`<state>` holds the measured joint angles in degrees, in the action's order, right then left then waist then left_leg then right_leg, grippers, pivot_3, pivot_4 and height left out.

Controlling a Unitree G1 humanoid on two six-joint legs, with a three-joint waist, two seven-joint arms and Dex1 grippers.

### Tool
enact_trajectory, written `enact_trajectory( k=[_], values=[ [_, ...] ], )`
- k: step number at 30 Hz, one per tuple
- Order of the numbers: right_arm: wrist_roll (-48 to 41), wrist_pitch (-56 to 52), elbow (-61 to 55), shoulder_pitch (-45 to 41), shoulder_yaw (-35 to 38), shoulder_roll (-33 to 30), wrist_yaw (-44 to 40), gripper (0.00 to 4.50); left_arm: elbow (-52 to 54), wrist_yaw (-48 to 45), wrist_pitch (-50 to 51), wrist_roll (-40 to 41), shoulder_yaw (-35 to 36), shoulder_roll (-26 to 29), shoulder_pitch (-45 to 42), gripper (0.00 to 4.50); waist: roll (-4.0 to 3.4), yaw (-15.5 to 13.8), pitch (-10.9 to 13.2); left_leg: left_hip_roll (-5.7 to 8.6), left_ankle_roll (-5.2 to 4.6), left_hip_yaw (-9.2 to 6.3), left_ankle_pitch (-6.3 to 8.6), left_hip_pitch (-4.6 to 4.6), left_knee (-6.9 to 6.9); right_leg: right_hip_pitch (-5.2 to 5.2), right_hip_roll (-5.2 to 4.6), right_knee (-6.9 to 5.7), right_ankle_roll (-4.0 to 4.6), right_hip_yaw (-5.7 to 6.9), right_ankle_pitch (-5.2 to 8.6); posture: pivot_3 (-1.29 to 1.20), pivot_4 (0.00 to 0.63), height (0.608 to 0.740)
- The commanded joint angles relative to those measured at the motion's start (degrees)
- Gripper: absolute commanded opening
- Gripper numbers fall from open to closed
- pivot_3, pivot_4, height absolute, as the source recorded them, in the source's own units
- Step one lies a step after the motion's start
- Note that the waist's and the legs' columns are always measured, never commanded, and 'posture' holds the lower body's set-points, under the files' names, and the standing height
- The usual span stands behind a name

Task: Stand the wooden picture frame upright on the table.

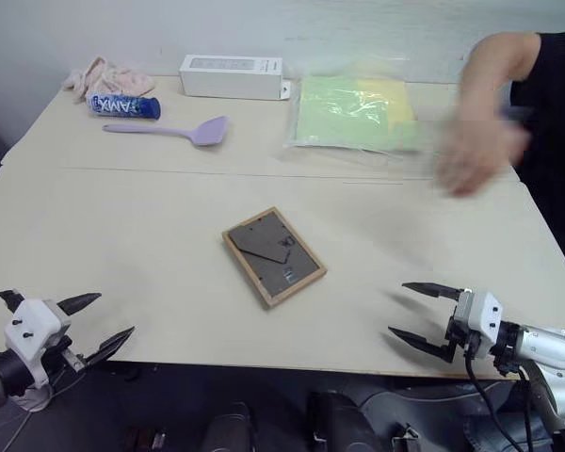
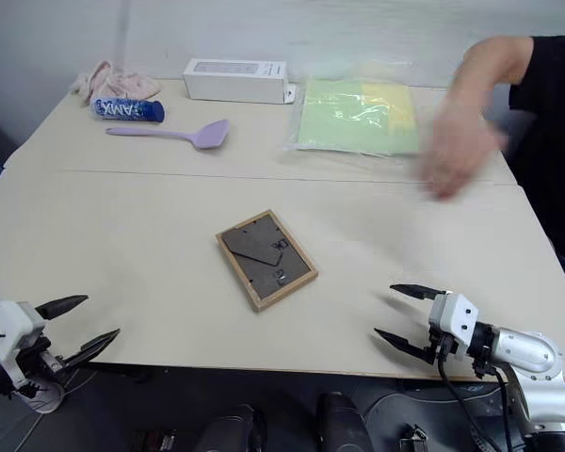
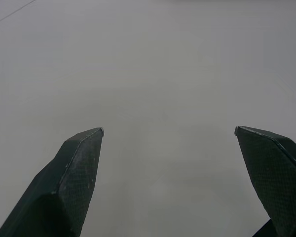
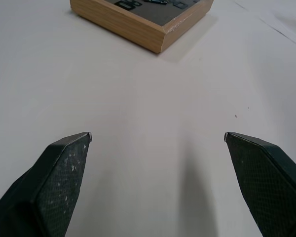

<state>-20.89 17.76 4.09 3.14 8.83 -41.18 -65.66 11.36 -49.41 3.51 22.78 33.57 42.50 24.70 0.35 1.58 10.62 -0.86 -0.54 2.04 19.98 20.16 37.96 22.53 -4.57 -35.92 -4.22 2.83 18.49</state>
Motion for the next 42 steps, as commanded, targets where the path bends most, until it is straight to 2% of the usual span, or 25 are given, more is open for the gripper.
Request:
enact_trajectory(
  k=[1, 3, 6, 7, 9, 13, 17, 19, 21, 25, 33, 39, 42],
  values=[
    [-1.0, 1.1, 0.2, -1.5, 0.6, 0.6, -0.1, 4.44, 2.0, 0.0, 2.1, 2.5, 0.4, 0.0, -1.5, 4.5, 0.0, 0.0, 0.0, 0.0, 0.0, 0.0, 0.0, 0.0, 0.0, 0.0, 0.0, 0.0, 0.0, 0.0, 0.0, 0.0, 0.15, 0.74],
    [-2.1, -1.0, -0.3, -3.5, 0.2, 1.4, 0.7, 4.44, 4.9, 1.2, 7.8, 6.2, -0.7, 0.1, -3.6, 4.5, 0.0, 0.0, 0.0, 0.0, 0.03, 0.0, -0.02, 0.0, 0.0, 0.0, 0.0, -0.01, 0.0, 0.01, 0.0, 0.0, 0.15, 0.74],
    [-1.0, -6.8, -0.2, -10.8, -2.3, 3.0, 3.5, 3.87, 11.9, 6.7, 21.2, 9.7, -6.9, 2.4, -10.9, 4.5, 0.0, -0.1, 0.0, 0.0, 0.2, -0.02, -0.12, 0.02, 0.07, -0.01, 0.0, -0.04, -0.03, 0.02, -0.02, 0.0, 0.15, 0.74],
    [0.7, -8.5, 0.8, -13.9, -3.9, 3.8, 4.8, 3.54, 12.8, 8.9, 25.1, 9.1, -9.9, 2.8, -14.2, 4.09, -0.01, 0.0, 0.0, 0.01, 0.26, -0.02, -0.17, 0.02, 0.11, -0.02, -0.02, -0.08, -0.04, 0.01, -0.03, 0.0, 0.15, 0.74],
    [4.6, -9.2, 3.8, -19.1, -6.6, 5.5, 7.0, 2.86, 12.6, 12.0, 29.0, 6.0, -15.5, 2.6, -19.8, 3.6, -0.03, 0.0, 0.0, 0.04, 0.31, -0.03, -0.23, 0.02, 0.12, -0.01, -0.02, -0.11, -0.04, 0.01, -0.1, 0.0, 0.15, 0.74],
    [12.1, -8.3, 12.0, -29.0, -11.9, 10.0, 11.4, 1.43, 8.2, 17.4, 31.5, -0.9, -26.6, -1.6, -29.0, 2.36, -0.08, 0.3, 0.0, 0.03, 0.4, 0.03, -0.29, 0.07, 0.07, 0.1, 0.12, -0.13, -0.04, 0.0, -0.1, 0.0, 0.15, 0.74],
    [15.9, -7.1, 17.4, -33.6, -14.9, 12.8, 13.2, 0.03, 5.5, 19.6, 33.8, -3.0, -30.5, -4.8, -33.1, 1.11, -0.07, 0.0, 0.0, 0.02, 0.39, 0.09, -0.3, 0.32, 0.16, 0.3, 0.16, -0.31, -0.06, 0.08, -0.1, 0.0, 0.15, 0.74],
    [15.9, -10.0, 16.7, -34.6, -17.0, 14.6, 12.2, 0.0, 6.2, 18.8, 37.1, -1.9, -33.1, -6.3, -34.8, 0.48, -0.07, -0.1, 0.0, 0.02, 0.37, 0.08, -0.3, 0.35, 0.22, 0.3, 0.14, -0.3, -0.08, 0.09, -0.1, 0.0, 0.15, 0.74],
    [15.1, -11.4, 14.3, -34.2, -18.0, 16.3, 11.5, 0.0, 6.3, 18.5, 38.7, -1.4, -34.4, -7.7, -36.3, 0.48, -0.06, -0.2, 0.0, 0.04, 0.34, 0.07, -0.32, 0.34, 0.34, 0.25, 0.11, -0.42, -0.09, 0.09, -0.11, 0.0, 0.15, 0.74],
    [14.6, -14.1, 7.0, -30.7, -20.2, 15.5, 8.5, 0.0, 4.3, 17.7, 38.0, -3.5, -37.0, -8.9, -40.1, 0.48, -0.06, -0.3, 0.0, 0.04, 0.34, 0.02, -0.32, 0.32, 0.45, 0.22, 0.1, -0.55, -0.1, 0.09, -0.11, 0.0, 0.15, 0.74],
    [13.5, -20.7, -4.3, -25.1, -19.5, 14.3, 9.7, 0.0, 2.2, 17.0, 37.5, -5.1, -37.7, -9.9, -42.6, 0.48, -0.06, -0.2, 0.0, 0.06, 0.36, 0.03, -0.32, 0.29, 0.42, 0.22, 0.11, -0.57, -0.1, 0.07, -0.11, 0.0, 0.15, 0.74],
    [14.4, -21.8, -6.5, -22.4, -18.0, 12.9, 11.8, 0.0, 2.6, 15.6, 39.7, -2.7, -33.4, -8.6, -40.8, 0.48, -0.06, -0.2, 0.0, 0.06, 0.36, 0.02, -0.32, 0.28, 0.4, 0.22, 0.11, -0.56, -0.1, 0.07, -0.11, 0.0, 0.15, 0.74],
    [14.2, -21.5, -7.8, -21.5, -17.0, 9.6, 10.4, 0.0, 3.1, 12.7, 49.8, 3.8, -26.3, -4.8, -38.4, 1.04, -0.06, 0.1, 0.0, 0.06, 0.36, 0.03, -0.32, 0.28, 0.38, 0.23, 0.11, -0.55, -0.1, 0.06, -0.11, 0.0, 0.15, 0.74]
  ],
)
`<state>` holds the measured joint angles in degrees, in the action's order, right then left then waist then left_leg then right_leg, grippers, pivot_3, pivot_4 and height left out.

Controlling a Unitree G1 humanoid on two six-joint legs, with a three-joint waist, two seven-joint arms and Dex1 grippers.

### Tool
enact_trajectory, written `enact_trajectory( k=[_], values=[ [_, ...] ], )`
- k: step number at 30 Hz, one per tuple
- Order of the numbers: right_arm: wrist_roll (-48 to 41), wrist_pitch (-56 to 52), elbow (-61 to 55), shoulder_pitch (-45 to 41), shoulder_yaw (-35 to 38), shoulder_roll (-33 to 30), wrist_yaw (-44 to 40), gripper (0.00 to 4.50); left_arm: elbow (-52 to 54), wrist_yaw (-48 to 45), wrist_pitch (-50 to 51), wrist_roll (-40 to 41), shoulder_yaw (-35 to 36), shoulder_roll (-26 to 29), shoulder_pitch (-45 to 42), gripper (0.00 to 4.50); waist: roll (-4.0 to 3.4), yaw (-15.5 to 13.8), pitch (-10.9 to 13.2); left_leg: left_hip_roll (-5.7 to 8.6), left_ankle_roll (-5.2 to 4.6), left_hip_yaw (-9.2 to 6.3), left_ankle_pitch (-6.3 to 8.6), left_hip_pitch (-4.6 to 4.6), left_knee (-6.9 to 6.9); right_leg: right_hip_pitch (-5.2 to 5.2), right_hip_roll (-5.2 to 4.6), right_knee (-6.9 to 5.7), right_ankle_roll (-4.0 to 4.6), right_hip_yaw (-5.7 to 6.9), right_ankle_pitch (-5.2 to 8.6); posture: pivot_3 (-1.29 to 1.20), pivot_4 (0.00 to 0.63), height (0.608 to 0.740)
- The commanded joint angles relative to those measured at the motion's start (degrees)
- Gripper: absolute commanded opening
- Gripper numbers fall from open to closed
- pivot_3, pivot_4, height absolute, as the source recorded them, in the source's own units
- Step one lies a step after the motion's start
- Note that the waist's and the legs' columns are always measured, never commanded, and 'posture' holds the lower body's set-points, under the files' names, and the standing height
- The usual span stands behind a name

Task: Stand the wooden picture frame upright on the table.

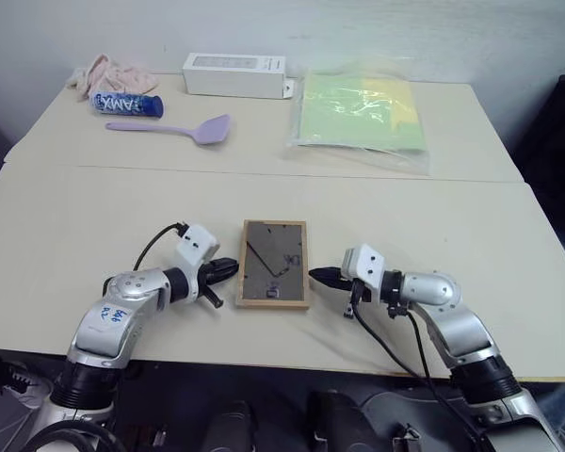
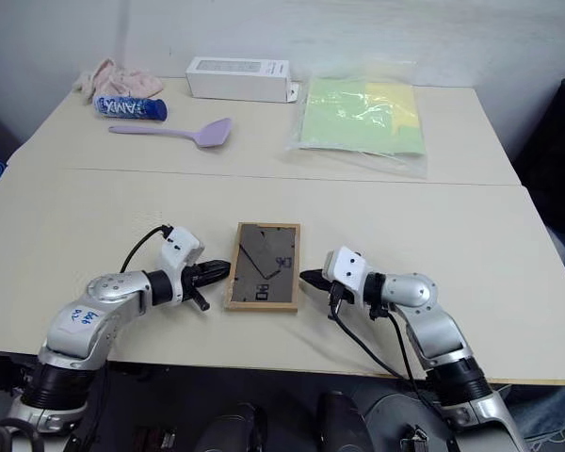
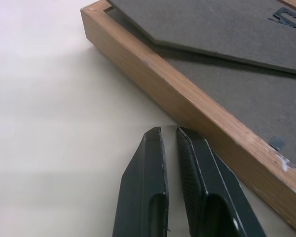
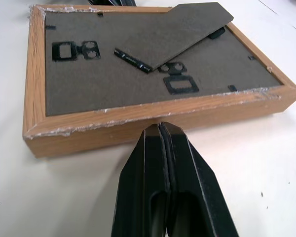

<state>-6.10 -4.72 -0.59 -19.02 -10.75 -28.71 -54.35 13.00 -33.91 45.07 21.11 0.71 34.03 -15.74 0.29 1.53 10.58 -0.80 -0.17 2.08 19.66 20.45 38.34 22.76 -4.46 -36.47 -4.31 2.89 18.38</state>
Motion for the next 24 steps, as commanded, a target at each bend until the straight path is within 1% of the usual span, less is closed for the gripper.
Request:
enact_trajectory(
  k=[1, 3, 5, 7, 8, 9, 14, 20, 24],
  values=[
    [-0.9, 0.3, -3.7, 0.9, 2.4, -3.7, -1.4, 0.0, 1.4, -4.5, 13.8, 8.9, 8.5, 5.4, 2.5, 1.32, 0.0, 0.2, 0.0, -0.01, 0.0, 0.0, 0.0, -0.01, -0.02, 0.0, 0.01, 0.0, 0.0, -0.01, 0.0, 0.0, 0.15, 0.74],
    [-1.0, -0.4, -5.1, 1.2, 1.4, -4.3, -1.5, 0.0, 0.1, -7.8, 26.3, 17.0, 11.8, 7.5, 1.8, 1.88, 0.0, 0.3, 0.0, -0.03, 0.04, 0.01, -0.02, -0.09, -0.08, -0.01, 0.02, -0.02, 0.01, -0.04, 0.01, 0.0, 0.15, 0.74],
    [-0.4, -1.2, -6.1, 1.6, 0.1, -4.0, -1.1, 0.0, -2.0, -8.7, 37.7, 21.8, 14.1, 8.4, -0.6, 2.45, 0.0, 0.1, 0.0, -0.03, 0.08, 0.0, -0.04, -0.14, -0.1, -0.02, 0.03, -0.02, 0.04, -0.04, 0.03, 0.0, 0.15, 0.74],
    [0.2, -1.8, -6.3, 1.8, -0.8, -3.4, -0.5, 0.0, -4.1, -8.7, 44.5, 24.7, 14.3, 8.9, -3.7, 3.09, 0.02, 0.0, 0.0, -0.02, 0.07, 0.0, -0.04, -0.14, -0.09, -0.02, 0.02, -0.05, 0.04, -0.04, 0.03, 0.0, 0.15, 0.74],
    [0.6, -2.0, -6.4, 1.9, -1.3, -3.2, -0.2, 0.0, -5.9, -8.0, 46.3, 26.9, 14.4, 8.5, -5.3, 3.46, 0.03, -0.1, 0.0, -0.02, 0.07, -0.01, -0.04, -0.13, -0.08, -0.03, 0.02, -0.1, 0.04, -0.04, 0.03, 0.0, 0.15, 0.74],
    [0.9, -2.2, -6.4, 1.9, -1.7, -3.0, 0.0, 0.0, -7.9, -6.8, 47.1, 28.8, 13.6, 8.5, -6.9, 3.73, 0.03, -0.2, 0.0, 0.01, 0.06, -0.03, -0.04, -0.11, -0.07, -0.03, 0.01, -0.08, 0.03, -0.03, 0.03, 0.0, 0.15, 0.74],
    [2.1, -3.8, -6.9, 1.3, -3.9, -2.6, 0.1, 0.0, -13.1, 1.0, 47.4, 31.7, 9.5, 5.0, -11.8, 3.73, 0.04, -0.3, 0.0, 0.09, 0.02, -0.06, -0.02, -0.06, -0.07, -0.02, -0.04, -0.03, 0.02, -0.05, 0.03, 0.0, 0.15, 0.74],
    [3.5, -4.4, -7.4, 0.5, -5.2, -2.5, 0.6, 0.0, -17.2, 9.2, 47.4, 35.6, 6.9, 0.3, -15.3, 3.73, 0.06, -0.7, 0.0, 0.1, 0.06, -0.05, -0.04, -0.12, 0.01, -0.06, -0.03, -0.08, 0.01, -0.05, 0.03, 0.0, 0.15, 0.74],
    [4.7, -5.3, -8.1, 0.3, -6.1, -2.5, 0.4, 0.0, -21.3, 14.2, 47.4, 41.2, 5.1, -2.8, -18.2, 3.73, 0.08, -1.4, -0.1, 0.11, 0.06, -0.05, -0.04, -0.12, 0.09, -0.07, -0.03, -0.07, 0.01, -0.04, 0.03, 0.0, 0.15, 0.74]
  ],
)
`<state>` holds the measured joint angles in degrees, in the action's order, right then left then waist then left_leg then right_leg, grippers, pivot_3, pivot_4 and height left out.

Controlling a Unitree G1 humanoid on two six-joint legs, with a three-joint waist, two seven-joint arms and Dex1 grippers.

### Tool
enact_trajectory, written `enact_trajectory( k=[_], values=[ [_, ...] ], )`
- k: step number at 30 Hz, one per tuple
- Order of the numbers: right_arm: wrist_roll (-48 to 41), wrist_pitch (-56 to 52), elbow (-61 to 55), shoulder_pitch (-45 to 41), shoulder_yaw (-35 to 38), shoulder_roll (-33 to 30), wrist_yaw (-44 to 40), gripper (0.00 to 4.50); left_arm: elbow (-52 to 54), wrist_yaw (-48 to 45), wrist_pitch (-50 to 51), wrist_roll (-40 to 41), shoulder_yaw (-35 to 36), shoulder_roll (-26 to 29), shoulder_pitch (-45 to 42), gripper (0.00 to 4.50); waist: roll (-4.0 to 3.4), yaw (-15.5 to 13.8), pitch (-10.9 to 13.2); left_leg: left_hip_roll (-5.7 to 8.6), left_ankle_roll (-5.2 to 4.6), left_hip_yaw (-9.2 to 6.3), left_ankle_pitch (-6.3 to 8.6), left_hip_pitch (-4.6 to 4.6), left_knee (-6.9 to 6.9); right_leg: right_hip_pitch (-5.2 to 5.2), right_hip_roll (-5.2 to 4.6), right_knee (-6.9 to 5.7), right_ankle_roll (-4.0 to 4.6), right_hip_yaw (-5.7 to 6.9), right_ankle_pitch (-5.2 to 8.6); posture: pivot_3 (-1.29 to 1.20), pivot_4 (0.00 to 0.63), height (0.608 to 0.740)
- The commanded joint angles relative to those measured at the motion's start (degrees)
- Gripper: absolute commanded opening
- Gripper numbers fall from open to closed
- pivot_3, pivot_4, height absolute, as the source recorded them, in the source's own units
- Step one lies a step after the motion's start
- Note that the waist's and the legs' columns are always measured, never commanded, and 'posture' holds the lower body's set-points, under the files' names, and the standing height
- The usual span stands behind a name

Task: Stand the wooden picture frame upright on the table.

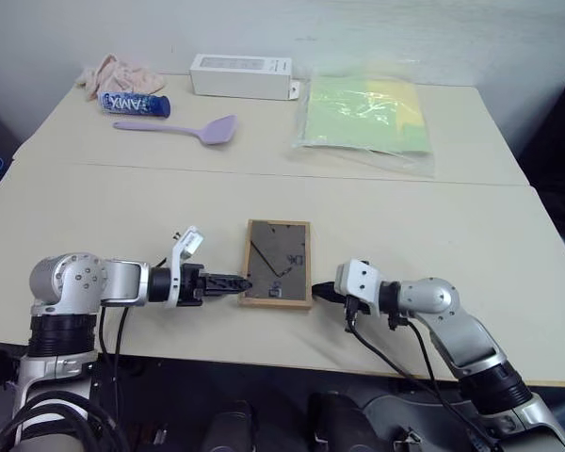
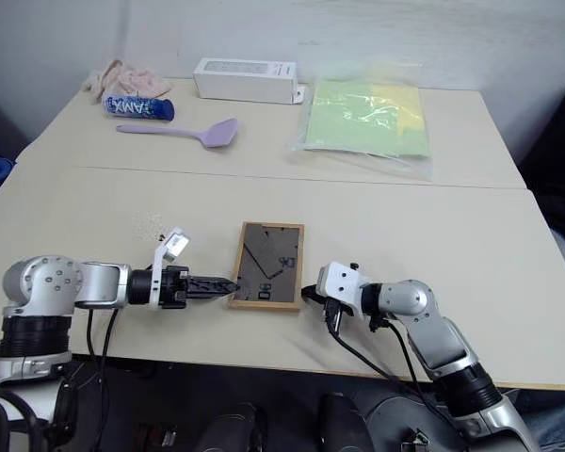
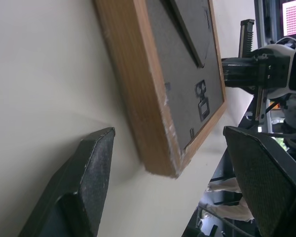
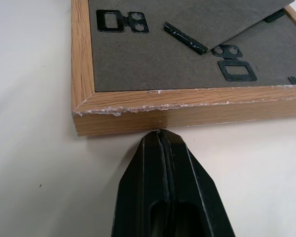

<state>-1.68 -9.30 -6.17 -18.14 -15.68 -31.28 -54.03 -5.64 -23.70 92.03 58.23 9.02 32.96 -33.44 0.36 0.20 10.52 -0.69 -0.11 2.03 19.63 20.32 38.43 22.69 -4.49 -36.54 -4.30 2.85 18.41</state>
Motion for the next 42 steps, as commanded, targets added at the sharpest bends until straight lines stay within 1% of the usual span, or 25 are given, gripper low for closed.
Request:
enact_trajectory(
  k=[1, 5, 9, 10, 12, 17, 19, 22, 25, 26, 28, 29, 30, 31, 32, 33, 34, 37, 38, 42],
  values=[
    [0.5, -0.8, -2.7, -0.6, -1.2, 0.2, 0.1, 0.0, -3.2, 5.4, 0.5, 5.1, -3.2, -2.4, -0.8, 3.73, 0.02, -0.1, 0.0, 0.01, 0.0, 0.0, 0.0, 0.0, 0.02, 0.0, -0.01, -0.01, 0.0, 0.0, 0.0, 0.0, 0.15, 0.74],
    [1.1, -1.4, -3.1, -0.7, -1.6, 0.4, 0.5, 0.0, -5.2, 9.6, 0.5, 9.9, -2.8, -3.5, -1.3, 3.73, 0.04, -0.1, 0.0, 0.01, 0.01, -0.01, 0.01, 0.01, 0.02, -0.02, 0.0, -0.02, -0.01, 0.0, 0.0, 0.0, 0.15, 0.74],
    [1.8, -1.7, -3.3, -0.4, -1.8, 0.1, 0.7, 0.0, -8.3, 14.9, 0.5, 11.9, 0.3, -5.1, -1.7, 2.93, 0.04, -0.1, 0.0, 0.0, 0.01, -0.01, 0.01, 0.01, 0.07, -0.01, 0.01, -0.01, -0.02, 0.02, 0.0, 0.0, 0.15, 0.74],
    [1.9, -1.8, -3.3, -0.4, -1.8, 0.1, 0.7, 0.0, -8.8, 15.9, 0.5, 12.4, 0.9, -5.4, -1.7, 2.57, 0.05, -0.1, 0.0, 0.0, 0.02, -0.01, 0.01, 0.02, 0.09, -0.01, 0.02, -0.01, -0.02, 0.03, 0.0, 0.0, 0.15, 0.74],
    [2.0, -1.9, -3.4, -0.2, -1.7, -0.2, 0.6, 0.0, -9.6, 18.0, 0.5, 13.3, 2.2, -6.2, -1.8, 2.06, 0.08, -0.1, 0.0, 0.0, 0.02, -0.01, 0.01, 0.02, 0.12, -0.02, 0.03, -0.01, -0.02, 0.04, 0.0, 0.0, 0.15, 0.74],
    [1.7, -1.5, -3.2, 0.4, -0.4, -1.4, 0.4, 0.0, -9.8, 20.9, 0.5, 16.0, 5.5, -8.0, -0.7, 1.3, 0.19, -0.3, -0.1, 0.02, 0.04, -0.1, 0.03, 0.01, 0.27, -0.14, 0.0, 0.04, -0.03, 0.12, 0.0, 0.0, 0.15, 0.74],
    [1.0, -0.7, -3.2, 0.8, 0.6, -2.0, 0.2, 0.0, -8.8, 20.9, 0.5, 17.1, 5.9, -7.6, 0.2, 1.28, 0.2, -0.3, -0.1, 0.02, 0.04, -0.12, 0.04, 0.02, 0.29, -0.15, 0.0, 0.05, -0.04, 0.13, 0.0, 0.0, 0.15, 0.74],
    [-2.9, 1.7, -2.0, 1.4, 5.5, -4.6, -2.1, 0.0, -5.3, 19.9, 0.5, 19.1, 7.9, -5.9, 2.3, 1.28, 0.21, -0.1, -0.1, 0.01, 0.07, -0.11, 0.06, 0.03, 0.26, -0.13, 0.02, 0.03, -0.04, 0.13, 0.01, 0.0, 0.15, 0.74],
    [-10.2, -0.4, -1.8, 2.3, 11.2, -5.8, -4.7, 0.0, -1.2, 18.0, -1.5, 20.2, 11.6, -5.9, 4.2, 1.28, 0.22, -0.1, -0.1, 0.0, 0.07, -0.1, 0.06, 0.05, 0.26, -0.11, 0.04, 0.06, -0.04, 0.13, 0.01, 0.0, 0.15, 0.74],
    [-14.3, -3.4, -2.6, 2.4, 13.1, -5.8, -5.9, 0.0, 0.9, 17.0, -3.9, 19.3, 12.3, -5.9, 4.9, 1.28, 0.22, 0.0, -0.1, -0.02, 0.07, -0.1, 0.06, 0.04, 0.26, -0.11, 0.05, 0.09, -0.04, 0.13, 0.01, 0.0, 0.15, 0.74],
    [-21.2, -7.1, -4.6, 1.8, 16.0, -5.1, -7.7, 0.36, 6.8, 11.5, -10.5, 15.1, 11.1, -4.6, 7.0, 1.28, 0.22, 0.3, -0.1, -0.07, 0.1, -0.07, 0.06, 0.03, 0.25, -0.08, 0.09, 0.12, -0.04, 0.1, 0.01, 0.0, 0.15, 0.74],
    [-27.9, -13.9, -7.1, 1.5, 16.9, -6.0, -9.7, 0.59, 9.1, 8.1, -14.0, 13.2, 10.6, -4.2, 7.8, 1.27, 0.22, 0.4, -0.1, -0.1, 0.14, -0.06, 0.06, 0.03, 0.23, -0.08, 0.12, 0.12, -0.03, 0.09, 0.01, 0.0, 0.15, 0.74],
    [-32.4, -18.6, -8.8, 1.3, 17.4, -6.8, -11.0, 0.88, 10.4, 5.7, -16.4, 12.0, 10.2, -3.9, 8.4, 1.27, 0.2, 0.4, -0.1, -0.12, 0.16, -0.06, 0.05, 0.02, 0.23, -0.07, 0.14, 0.12, -0.02, 0.09, 0.02, 0.0, 0.15, 0.74],
    [-34.9, -21.5, -10.0, 0.0, 17.6, -6.4, -10.4, 1.25, 12.4, 1.8, -20.5, 8.3, 7.8, -2.4, 9.4, 1.27, 0.19, 0.3, -0.1, -0.13, 0.18, -0.06, 0.05, 0.03, 0.21, -0.06, 0.15, 0.11, -0.01, 0.09, 0.02, 0.0, 0.15, 0.74],
    [-36.6, -24.6, -10.3, -2.9, 17.1, -4.4, -7.8, 1.58, 15.1, -3.3, -24.8, 3.8, 3.9, 0.0, 10.7, 1.27, 0.2, 0.4, -0.1, -0.13, 0.18, -0.06, 0.05, 0.02, 0.2, -0.06, 0.15, 0.12, 0.0, 0.09, 0.02, 0.0, 0.15, 0.74],
    [-37.0, -26.1, -10.2, -5.0, 16.6, -2.8, -5.4, 1.89, 16.7, -7.1, -28.0, 0.5, 0.9, 1.9, 11.6, 1.27, 0.22, 0.8, 0.0, -0.14, 0.19, -0.06, 0.05, 0.02, 0.21, -0.05, 0.15, 0.13, 0.0, 0.09, 0.03, 0.0, 0.15, 0.74],
    [-36.9, -27.3, -10.0, -7.5, 15.4, -1.0, -3.6, 2.22, 17.7, -9.9, -31.1, -1.6, -0.7, 2.3, 12.3, 1.27, 0.16, 1.2, 0.0, -0.14, 0.19, -0.02, 0.05, 0.02, 0.2, -0.03, 0.15, 0.12, 0.01, 0.04, 0.03, 0.0, 0.15, 0.74],
    [-34.1, -29.9, -8.0, -12.4, 12.1, 2.8, 0.9, 3.29, 17.3, -13.1, -36.7, -5.9, -3.2, 2.0, 12.6, 1.27, 0.09, 1.1, 0.0, -0.1, 0.18, 0.0, 0.04, 0.01, 0.1, 0.0, 0.09, 0.14, 0.04, 0.01, 0.04, 0.0, 0.15, 0.74],
    [-33.5, -30.3, -7.2, -13.4, 11.3, 3.6, 1.9, 3.57, 17.3, -14.1, -37.5, -7.0, -4.1, 2.2, 12.7, 1.27, 0.1, 1.0, 0.0, -0.1, 0.17, -0.05, 0.04, 0.06, 0.06, 0.04, 0.08, 0.17, 0.04, 0.03, 0.05, 0.0, 0.15, 0.74],
    [-30.6, -29.0, -3.6, -16.7, 7.8, 5.9, 1.8, 3.57, 17.2, -15.8, -38.8, -8.9, -5.2, 1.6, 12.9, 1.27, 0.09, 0.8, 0.0, -0.06, 0.08, -0.03, 0.02, 0.17, -0.15, 0.13, 0.03, 0.23, 0.02, 0.05, 0.03, 0.0, 0.15, 0.74]
  ],
)
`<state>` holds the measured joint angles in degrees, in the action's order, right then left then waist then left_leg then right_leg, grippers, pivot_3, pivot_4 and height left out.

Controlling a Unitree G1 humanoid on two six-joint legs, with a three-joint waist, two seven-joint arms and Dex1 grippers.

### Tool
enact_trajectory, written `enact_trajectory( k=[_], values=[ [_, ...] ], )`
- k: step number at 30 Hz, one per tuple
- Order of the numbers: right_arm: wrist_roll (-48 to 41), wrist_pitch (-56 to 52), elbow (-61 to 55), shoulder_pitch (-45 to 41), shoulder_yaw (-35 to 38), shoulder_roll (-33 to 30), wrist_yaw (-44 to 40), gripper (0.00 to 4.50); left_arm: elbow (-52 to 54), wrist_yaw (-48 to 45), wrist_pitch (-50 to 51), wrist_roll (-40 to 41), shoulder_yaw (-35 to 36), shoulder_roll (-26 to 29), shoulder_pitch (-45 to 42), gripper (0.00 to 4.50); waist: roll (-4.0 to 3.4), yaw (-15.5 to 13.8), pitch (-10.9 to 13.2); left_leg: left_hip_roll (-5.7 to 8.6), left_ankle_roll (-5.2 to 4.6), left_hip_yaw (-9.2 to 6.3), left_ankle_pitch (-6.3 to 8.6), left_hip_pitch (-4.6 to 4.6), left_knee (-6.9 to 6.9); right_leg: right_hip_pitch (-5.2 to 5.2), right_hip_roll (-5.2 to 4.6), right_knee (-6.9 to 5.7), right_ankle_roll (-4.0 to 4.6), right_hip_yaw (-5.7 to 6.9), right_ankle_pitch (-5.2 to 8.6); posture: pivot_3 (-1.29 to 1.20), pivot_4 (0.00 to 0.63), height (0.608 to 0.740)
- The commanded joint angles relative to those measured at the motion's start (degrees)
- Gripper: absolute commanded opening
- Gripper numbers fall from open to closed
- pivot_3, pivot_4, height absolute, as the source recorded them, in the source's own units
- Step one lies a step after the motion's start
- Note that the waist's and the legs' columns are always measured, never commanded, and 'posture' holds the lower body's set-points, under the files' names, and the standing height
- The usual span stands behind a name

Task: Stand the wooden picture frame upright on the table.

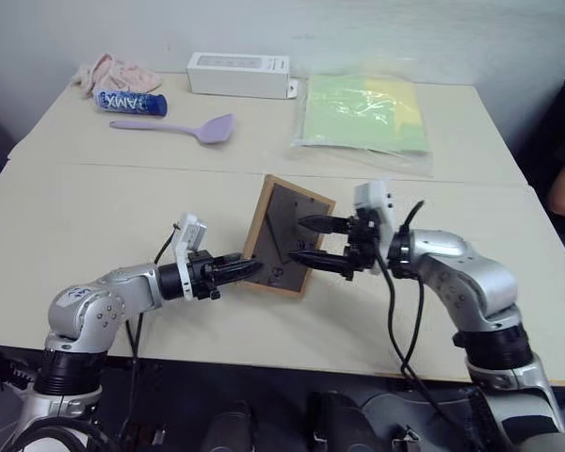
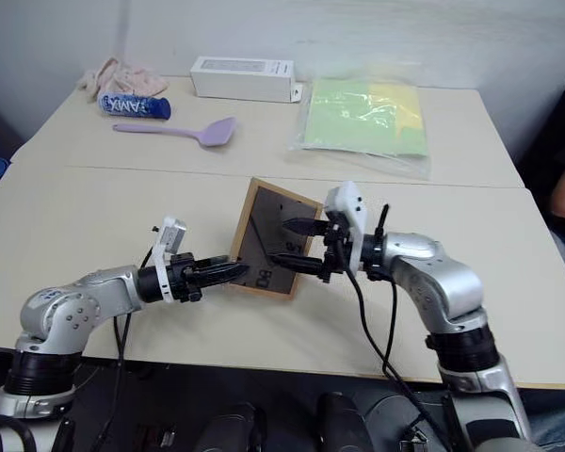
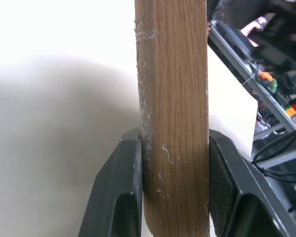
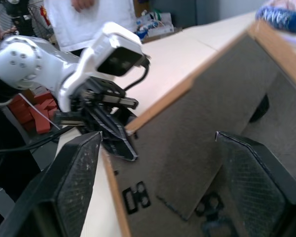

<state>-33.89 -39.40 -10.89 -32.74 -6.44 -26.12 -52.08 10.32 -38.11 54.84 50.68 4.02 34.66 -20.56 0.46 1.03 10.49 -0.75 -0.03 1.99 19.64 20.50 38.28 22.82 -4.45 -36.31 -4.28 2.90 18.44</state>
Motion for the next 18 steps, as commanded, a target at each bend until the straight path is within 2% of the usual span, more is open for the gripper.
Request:
enact_trajectory(
  k=[1, 7, 11, 18],
  values=[
    [2.8, 1.6, 2.6, -3.1, -2.2, 1.6, 0.6, 3.57, 1.4, -2.1, -2.1, -1.9, -0.6, 0.0, 0.1, 1.27, 0.0, 0.0, 0.0, 0.01, -0.03, 0.0, 0.0, 0.03, -0.01, 0.01, -0.01, -0.01, -0.01, 0.0, -0.01, 0.0, 0.15, 0.74],
    [2.2, 1.5, 3.6, -4.8, -3.6, 4.1, -1.0, 3.57, 2.1, -2.4, -2.7, -3.3, -0.8, -0.7, 0.3, 1.27, 0.01, 0.4, 0.0, 0.01, -0.09, 0.0, -0.02, -0.02, 0.04, -0.01, -0.04, -0.11, -0.04, -0.01, -0.02, 0.0, 0.15, 0.74],
    [-5.1, -2.3, -0.3, -3.2, 2.1, 3.8, -1.9, 3.57, 2.8, -2.0, -2.5, -3.5, -0.1, -0.8, 1.4, 1.27, 0.02, 0.3, 0.0, 0.02, -0.12, -0.03, -0.01, -0.01, 0.01, -0.02, -0.07, -0.13, -0.04, 0.0, -0.02, 0.0, 0.15, 0.74],
    [-3.9, -3.3, 3.0, -1.9, 5.1, -0.1, -0.3, 3.57, 2.6, -2.0, -2.7, -3.6, 0.3, -1.1, 2.1, 1.27, 0.01, 0.4, 0.0, 0.02, -0.15, -0.03, 0.01, 0.01, -0.02, -0.02, -0.08, -0.09, -0.04, 0.02, -0.02, 0.0, 0.15, 0.74]
  ],
)
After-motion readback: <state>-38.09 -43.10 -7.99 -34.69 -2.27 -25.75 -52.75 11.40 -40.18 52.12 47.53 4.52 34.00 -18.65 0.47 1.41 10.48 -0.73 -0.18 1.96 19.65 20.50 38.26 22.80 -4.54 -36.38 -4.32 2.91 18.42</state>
